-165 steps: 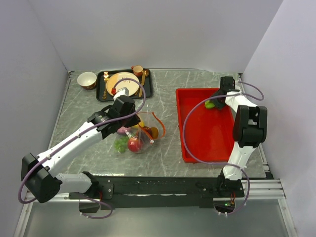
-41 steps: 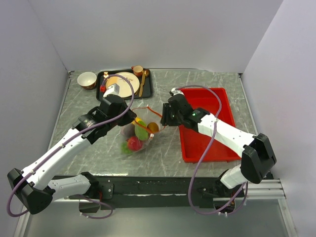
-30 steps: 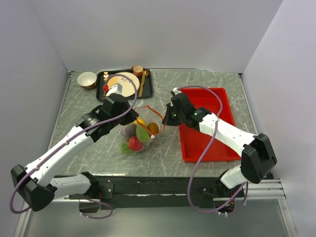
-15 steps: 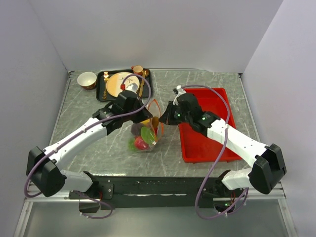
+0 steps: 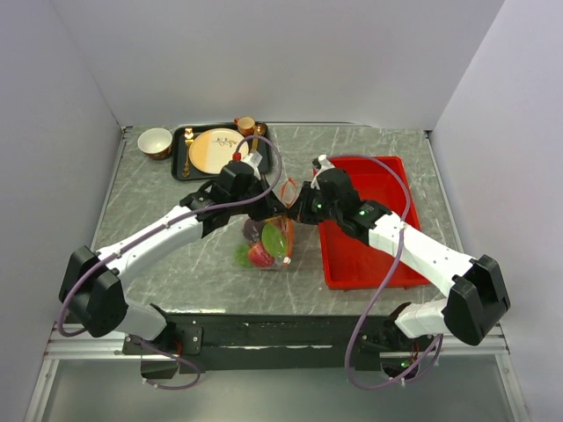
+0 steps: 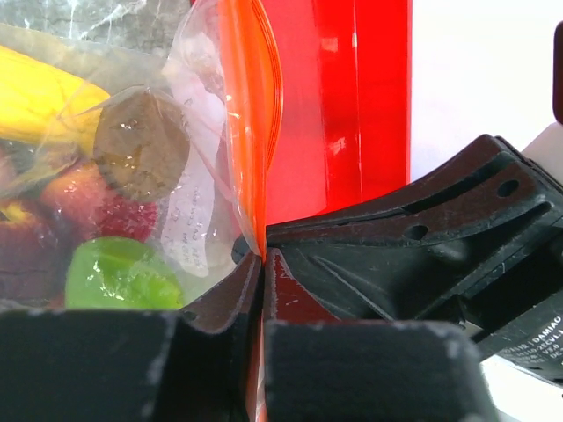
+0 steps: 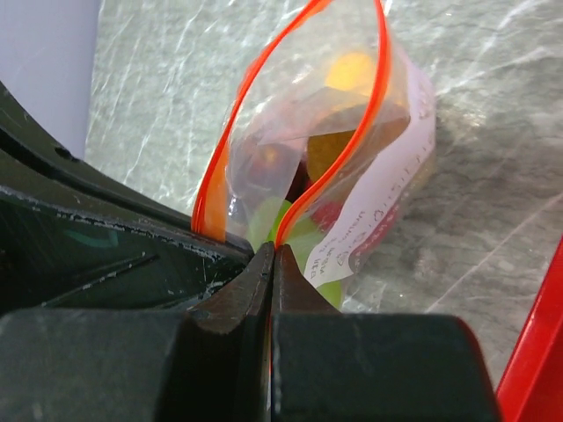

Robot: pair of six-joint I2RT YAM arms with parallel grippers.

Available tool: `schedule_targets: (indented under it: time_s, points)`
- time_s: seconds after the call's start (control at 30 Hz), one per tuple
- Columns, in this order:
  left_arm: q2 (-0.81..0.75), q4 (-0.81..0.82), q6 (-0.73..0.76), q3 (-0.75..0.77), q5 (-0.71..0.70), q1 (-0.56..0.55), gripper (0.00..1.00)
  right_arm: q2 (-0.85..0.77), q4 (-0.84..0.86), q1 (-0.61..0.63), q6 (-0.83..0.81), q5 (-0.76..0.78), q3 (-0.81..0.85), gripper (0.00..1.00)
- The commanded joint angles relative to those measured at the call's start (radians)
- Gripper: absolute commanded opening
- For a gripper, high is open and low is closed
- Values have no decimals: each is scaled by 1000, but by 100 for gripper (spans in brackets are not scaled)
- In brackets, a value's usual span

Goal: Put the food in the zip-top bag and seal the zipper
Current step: Zip the zipper food storage bag at the center of the board.

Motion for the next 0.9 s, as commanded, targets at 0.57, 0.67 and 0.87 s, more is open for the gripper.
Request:
schedule_targets:
  time_s: [0.57,0.67,0.87]
  points:
    - [-200,-46,-4,-43,-120,-7,82,-48,-26,0,124,191,-12,0]
    - [-280,-76,-27,-92,-176,-7,83,-50,-35,0,143,208,-16,0]
    - [-447,-38,42,-269,-283,-107,80,-39,-58,-1,159,194,6,0]
